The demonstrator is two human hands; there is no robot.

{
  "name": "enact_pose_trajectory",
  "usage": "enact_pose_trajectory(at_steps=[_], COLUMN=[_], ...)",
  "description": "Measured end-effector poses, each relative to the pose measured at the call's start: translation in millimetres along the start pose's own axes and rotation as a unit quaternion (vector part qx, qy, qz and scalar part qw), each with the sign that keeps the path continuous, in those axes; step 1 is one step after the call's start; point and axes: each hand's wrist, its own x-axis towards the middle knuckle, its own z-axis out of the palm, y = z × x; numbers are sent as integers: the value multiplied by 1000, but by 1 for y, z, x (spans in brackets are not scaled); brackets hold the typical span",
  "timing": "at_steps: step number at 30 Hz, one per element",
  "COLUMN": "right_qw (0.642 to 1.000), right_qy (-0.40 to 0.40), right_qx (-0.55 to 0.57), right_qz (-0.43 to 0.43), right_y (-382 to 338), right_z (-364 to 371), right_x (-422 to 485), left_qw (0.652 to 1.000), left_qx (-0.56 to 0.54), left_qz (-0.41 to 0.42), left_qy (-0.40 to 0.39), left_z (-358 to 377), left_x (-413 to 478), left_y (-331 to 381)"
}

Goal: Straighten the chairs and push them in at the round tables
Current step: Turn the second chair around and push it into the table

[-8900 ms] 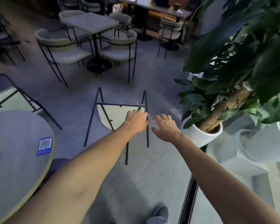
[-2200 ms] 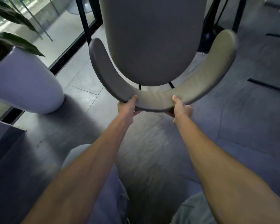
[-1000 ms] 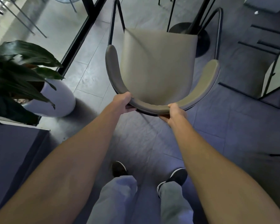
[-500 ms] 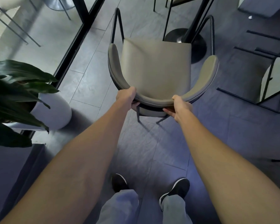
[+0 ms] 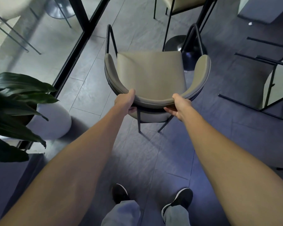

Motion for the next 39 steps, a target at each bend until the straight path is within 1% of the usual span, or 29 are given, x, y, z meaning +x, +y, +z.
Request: enact_pose_trajectory(at_steps=[1, 2, 4, 5, 7, 9, 10, 11, 12, 13, 14, 15, 17, 19, 22, 23, 24, 26, 28, 33, 35, 39], right_qw=[1000, 999, 987, 969, 913, 862, 835, 805, 773, 742, 712, 683, 634, 584, 510, 491, 479, 471, 465, 460, 467, 493], right_qy=[6, 14, 54, 83, 141, 164, 166, 156, 127, 82, 30, -16, -81, -102, -72, -56, -45, -44, -60, -48, -47, -40], right_qx=[-9, -31, -149, -228, -365, -447, -476, -497, -511, -522, -543, -578, -651, -697, -748, -764, -777, -796, -808, -808, -806, -801], right_qz=[3, 2, -25, -53, -114, -173, -220, -285, -355, -412, -444, -446, -410, -403, -418, -416, -406, -376, -357, -364, -361, -338], right_y=[0, 1, 1, 1, 3, 4, 4, 2, 0, -3, -6, -8, -9, -8, -4, -5, -8, -14, -18, -18, -18, -13], right_z=[-1, -2, -5, -6, -8, -12, -13, -14, -15, -14, -12, -9, -6, -4, -5, -4, -2, 3, 7, 13, 20, 40], right_x=[-1, -2, -6, -9, -14, -21, -26, -29, -31, -33, -33, -32, -26, -18, -3, 0, 3, 9, 14, 14, 11, 4], left_qw=[999, 992, 955, 935, 899, 847, 810, 764, 716, 676, 651, 637, 631, 626, 611, 612, 615, 619, 621, 613, 608, 603], left_qx=[44, 116, 249, 286, 326, 382, 412, 447, 485, 521, 552, 576, 600, 607, 609, 607, 604, 596, 579, 549, 554, 565], left_qz=[19, 50, 132, 168, 229, 323, 383, 441, 482, 504, 510, 506, 492, 489, 504, 505, 505, 510, 527, 566, 566, 559], left_qy=[9, 28, 89, 125, 179, 181, 165, 152, 142, 129, 108, 76, 9, -24, -28, -32, -36, -40, -39, -50, -52, -64], left_z=[-1, -3, -7, -10, -16, -20, -20, -20, -19, -16, -13, -9, -1, 3, 4, 4, 5, 6, 5, -2, -8, -22], left_x=[0, 1, 1, 1, -1, -6, -8, -12, -13, -15, -16, -15, -11, -5, 6, 8, 11, 17, 22, 33, 38, 50], left_y=[-3, -6, -12, -14, -15, -16, -16, -15, -14, -11, -9, -6, -7, -11, -18, -16, -14, -10, -12, -11, -5, 4])
